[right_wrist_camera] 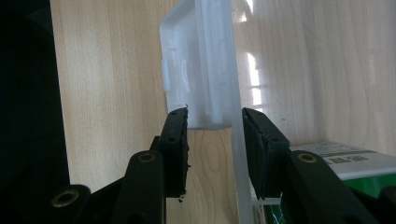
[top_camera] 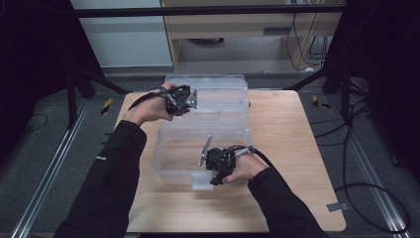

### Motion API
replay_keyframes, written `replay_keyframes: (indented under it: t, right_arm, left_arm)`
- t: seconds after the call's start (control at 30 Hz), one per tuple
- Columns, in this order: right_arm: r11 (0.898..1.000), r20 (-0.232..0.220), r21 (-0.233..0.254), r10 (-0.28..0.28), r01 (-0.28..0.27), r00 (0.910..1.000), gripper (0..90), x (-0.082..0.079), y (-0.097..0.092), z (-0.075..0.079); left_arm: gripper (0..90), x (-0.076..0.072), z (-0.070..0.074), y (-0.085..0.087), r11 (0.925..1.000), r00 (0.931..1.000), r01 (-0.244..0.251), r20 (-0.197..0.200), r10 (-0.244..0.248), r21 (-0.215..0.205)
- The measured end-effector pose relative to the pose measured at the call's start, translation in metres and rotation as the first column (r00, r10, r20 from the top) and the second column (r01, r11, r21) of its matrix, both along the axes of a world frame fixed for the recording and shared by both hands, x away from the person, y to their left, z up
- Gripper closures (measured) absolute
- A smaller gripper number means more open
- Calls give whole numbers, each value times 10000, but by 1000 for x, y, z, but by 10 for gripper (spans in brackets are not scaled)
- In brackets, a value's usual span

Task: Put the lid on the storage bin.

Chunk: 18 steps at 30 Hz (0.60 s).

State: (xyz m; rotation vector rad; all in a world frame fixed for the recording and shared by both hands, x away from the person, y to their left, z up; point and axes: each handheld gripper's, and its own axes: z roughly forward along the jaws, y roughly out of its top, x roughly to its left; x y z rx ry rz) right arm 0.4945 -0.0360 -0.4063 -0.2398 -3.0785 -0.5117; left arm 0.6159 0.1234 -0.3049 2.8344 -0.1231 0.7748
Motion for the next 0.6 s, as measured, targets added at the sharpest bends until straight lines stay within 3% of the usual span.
replay_keyframes:
  t: [0.1, 0.4, 0.6]
  right_arm:
    - [10000, 108, -24, 7, -6, 9999, 631, -1, 0, 0]
    - [10000, 284, 44, 24, -25, 9996, 638, -3, 0, -1]
    - [10000, 336, -42, 47, -45, 9994, 639, -4, 1, 0]
  left_arm:
    - [833, -1, 2, -2, 9998, 9999, -58, -100, 60, 198]
    - [849, -6, 7, -6, 9996, 9997, 34, -250, -27, 272]
    - [853, -19, 13, -7, 9989, 9995, 195, -260, -184, 429]
